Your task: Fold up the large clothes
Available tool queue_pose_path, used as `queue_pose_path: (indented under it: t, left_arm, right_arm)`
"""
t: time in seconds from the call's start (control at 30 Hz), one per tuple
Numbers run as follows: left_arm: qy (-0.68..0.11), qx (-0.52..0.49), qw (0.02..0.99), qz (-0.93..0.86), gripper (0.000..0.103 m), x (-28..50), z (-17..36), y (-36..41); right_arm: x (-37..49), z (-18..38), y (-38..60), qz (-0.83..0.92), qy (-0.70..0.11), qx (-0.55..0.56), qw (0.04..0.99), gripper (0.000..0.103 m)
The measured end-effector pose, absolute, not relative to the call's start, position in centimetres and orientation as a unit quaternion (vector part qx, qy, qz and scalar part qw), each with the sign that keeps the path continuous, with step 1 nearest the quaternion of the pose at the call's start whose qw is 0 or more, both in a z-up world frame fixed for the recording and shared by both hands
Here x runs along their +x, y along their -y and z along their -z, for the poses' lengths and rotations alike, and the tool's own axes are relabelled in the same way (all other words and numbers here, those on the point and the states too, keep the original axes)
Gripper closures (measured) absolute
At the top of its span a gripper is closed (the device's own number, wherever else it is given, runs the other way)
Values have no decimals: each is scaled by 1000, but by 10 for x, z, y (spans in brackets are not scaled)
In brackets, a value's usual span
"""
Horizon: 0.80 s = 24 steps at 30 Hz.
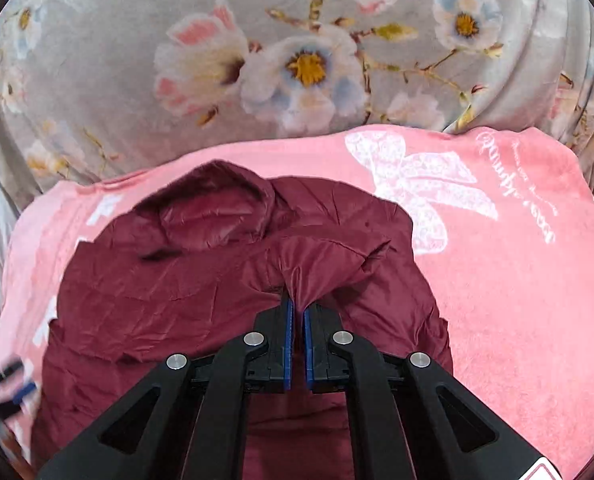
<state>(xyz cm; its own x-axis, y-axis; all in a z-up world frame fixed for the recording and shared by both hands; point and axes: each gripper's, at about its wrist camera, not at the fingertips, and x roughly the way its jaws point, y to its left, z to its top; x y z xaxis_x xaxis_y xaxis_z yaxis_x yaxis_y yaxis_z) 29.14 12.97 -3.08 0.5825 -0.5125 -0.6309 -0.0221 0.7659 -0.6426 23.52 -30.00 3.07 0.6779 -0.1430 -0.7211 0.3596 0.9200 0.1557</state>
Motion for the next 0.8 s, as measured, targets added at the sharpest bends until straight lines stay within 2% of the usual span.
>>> queue_pose_path:
  t: [0.13,0.2,0.37,0.43,0.57,0.8]
  left_arm:
    - [-455,-356,804,144,25,344,40,-125]
    - [-464,-352,804,119,37,365,49,-122]
    - [-491,-317,808,79,98,384,68,-118]
    - [-480,-305,820,68,102,377,62,-122]
    - [-435,-280,854,59,103,357,37,-137]
    - [-454,-218,864,22,103,358,65,-126]
  right_arm:
    - [233,-26,296,131,-371,134,909,99]
    - [232,-26,300,128,-373,133,910,99]
    - [229,-16,306,109,-384,152,904,99]
    - [225,-11,307,94,-390,167,901,99]
    - [213,-4,298,61,-395,181,899,99]
    - [221,39,289,73,-436,163,882,99]
